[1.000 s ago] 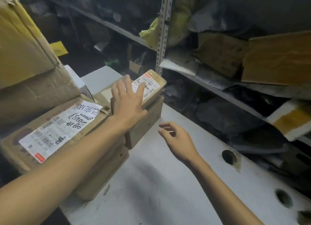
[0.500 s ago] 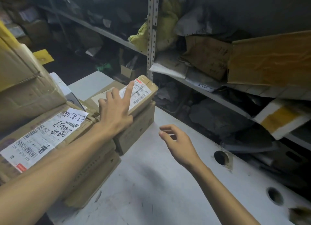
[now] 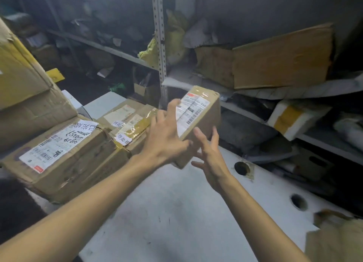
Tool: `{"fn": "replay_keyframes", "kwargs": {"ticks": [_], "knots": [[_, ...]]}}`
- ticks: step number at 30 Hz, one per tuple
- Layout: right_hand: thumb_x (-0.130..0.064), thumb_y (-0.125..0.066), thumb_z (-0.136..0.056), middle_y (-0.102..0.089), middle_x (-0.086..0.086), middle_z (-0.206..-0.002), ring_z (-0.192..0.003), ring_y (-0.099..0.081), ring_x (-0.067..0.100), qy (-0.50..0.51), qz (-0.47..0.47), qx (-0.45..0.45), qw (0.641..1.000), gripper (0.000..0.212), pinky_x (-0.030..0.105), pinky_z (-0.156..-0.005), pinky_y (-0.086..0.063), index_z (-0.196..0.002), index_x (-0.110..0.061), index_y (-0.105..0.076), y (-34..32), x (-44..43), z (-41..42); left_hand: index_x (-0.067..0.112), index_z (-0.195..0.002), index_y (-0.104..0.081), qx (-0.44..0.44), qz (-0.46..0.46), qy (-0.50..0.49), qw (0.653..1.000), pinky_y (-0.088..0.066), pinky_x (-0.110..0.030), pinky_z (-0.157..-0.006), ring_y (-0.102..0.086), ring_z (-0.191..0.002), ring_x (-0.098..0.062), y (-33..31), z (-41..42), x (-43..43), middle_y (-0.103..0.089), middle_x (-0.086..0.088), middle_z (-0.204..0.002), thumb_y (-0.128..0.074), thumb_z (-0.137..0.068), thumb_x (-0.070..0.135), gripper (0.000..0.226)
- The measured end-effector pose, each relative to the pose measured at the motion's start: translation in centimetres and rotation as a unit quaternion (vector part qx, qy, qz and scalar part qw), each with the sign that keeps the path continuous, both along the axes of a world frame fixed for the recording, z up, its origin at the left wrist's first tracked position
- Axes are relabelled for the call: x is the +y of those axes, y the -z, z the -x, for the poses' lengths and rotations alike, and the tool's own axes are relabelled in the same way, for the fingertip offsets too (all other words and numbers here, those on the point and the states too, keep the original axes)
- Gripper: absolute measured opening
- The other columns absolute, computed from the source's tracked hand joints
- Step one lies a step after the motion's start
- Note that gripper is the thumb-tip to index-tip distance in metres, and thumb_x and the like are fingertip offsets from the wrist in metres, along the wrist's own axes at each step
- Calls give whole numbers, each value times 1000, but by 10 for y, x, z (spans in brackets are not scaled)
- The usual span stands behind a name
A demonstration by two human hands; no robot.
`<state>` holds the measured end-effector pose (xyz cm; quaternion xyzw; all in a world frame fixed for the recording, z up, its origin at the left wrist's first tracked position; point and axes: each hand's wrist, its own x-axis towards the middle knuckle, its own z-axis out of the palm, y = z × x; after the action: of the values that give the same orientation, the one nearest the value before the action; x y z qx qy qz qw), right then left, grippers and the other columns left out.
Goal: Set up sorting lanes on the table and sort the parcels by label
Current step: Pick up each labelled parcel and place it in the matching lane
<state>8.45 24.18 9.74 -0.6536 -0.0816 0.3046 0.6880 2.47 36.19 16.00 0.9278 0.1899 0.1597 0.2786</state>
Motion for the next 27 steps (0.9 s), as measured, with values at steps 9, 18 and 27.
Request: {"fn": "replay_keyframes", "kwargs": {"ticks": [9, 18, 27], "knots": [[-49, -77, -59, -58, -6, -134, -117, -62, 20, 169, 22, 21, 985, 110, 52, -100, -52, -153, -46, -20, 1, -108, 29, 45, -140, -9, 46, 101, 123, 986, -47, -39, -97, -45, -115, -19, 21, 18, -109, -46, 0, -129, -64, -63, 53, 95], [-47, -72, -70, -67, -4, -130, -111, -70, 24, 74, -12, -48, 996, 77, 54, -90, -56, -143, -39, -46, -33, -208, 67, 41, -152, -5, 150, 463, 158, 859, -45, -49, -92, -48, -125, -30, 12, 31, -136, -38, 9, -134, -71, -59, 71, 118], [-44, -74, -68, -65, 5, -133, -119, -65, 33, 93, -19, -68, 993, 84, 66, -97, -50, -145, -32, -44, -23, -272, 145, 30, -137, -42, 156, 545, 284, 773, -48, -67, -90, -63, -111, -42, 31, 86, -201, -61, -14, -130, -83, -63, 56, 89]]}}
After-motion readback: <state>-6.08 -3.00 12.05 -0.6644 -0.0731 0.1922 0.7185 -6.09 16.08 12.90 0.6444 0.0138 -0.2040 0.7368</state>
